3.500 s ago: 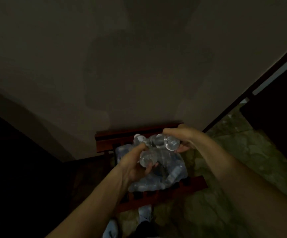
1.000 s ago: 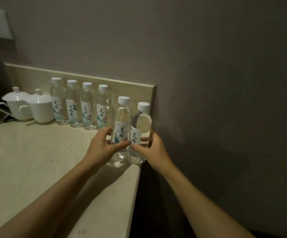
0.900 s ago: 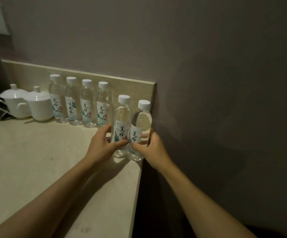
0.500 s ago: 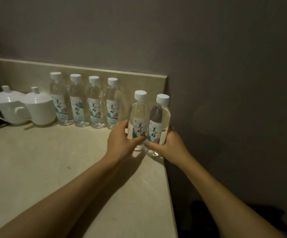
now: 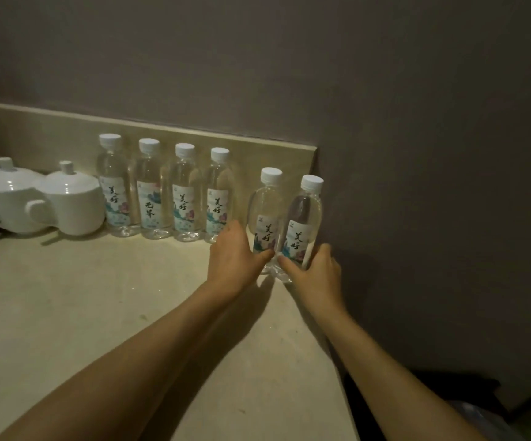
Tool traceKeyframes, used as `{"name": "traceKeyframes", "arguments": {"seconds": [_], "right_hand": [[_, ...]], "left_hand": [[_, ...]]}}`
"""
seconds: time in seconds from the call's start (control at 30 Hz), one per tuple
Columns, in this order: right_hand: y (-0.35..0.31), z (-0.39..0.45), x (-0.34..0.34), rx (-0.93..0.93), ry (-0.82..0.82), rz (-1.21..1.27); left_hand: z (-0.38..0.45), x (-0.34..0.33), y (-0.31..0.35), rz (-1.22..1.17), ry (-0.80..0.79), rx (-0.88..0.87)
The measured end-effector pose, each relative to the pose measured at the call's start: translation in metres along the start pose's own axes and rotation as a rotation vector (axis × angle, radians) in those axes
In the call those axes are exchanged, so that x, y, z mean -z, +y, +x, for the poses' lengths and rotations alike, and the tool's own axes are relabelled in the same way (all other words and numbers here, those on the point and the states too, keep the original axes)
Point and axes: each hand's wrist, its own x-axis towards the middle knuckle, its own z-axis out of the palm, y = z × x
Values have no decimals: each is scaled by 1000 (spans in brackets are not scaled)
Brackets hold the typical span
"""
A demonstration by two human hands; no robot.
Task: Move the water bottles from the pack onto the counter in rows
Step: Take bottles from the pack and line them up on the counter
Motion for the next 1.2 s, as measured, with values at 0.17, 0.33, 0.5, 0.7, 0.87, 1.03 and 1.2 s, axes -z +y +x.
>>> {"name": "traceKeyframes", "arguments": {"seconds": [0.17, 0.33, 0.5, 0.7, 0.87, 1.03, 1.2], "right_hand": [[-4, 7, -9, 30, -9, 9], [-9, 14, -13, 53, -19, 24], [-11, 20, -12, 33, -49, 53], [-13, 30, -16, 29, -57, 30], [-16, 36, -22, 38, -38, 25], [-17, 44, -26, 36, -54, 39], [-19, 50, -30, 30, -60, 40]], "left_hand": [[2, 1, 1, 16, 19, -13], [9, -1, 4, 47, 8, -4], [12, 2, 8, 122, 2, -3], [8, -7, 8, 117, 1, -37], [13, -10, 10, 102, 24, -24], [16, -12, 11, 105, 49, -13], [20, -12, 14, 176, 49, 23]]}}
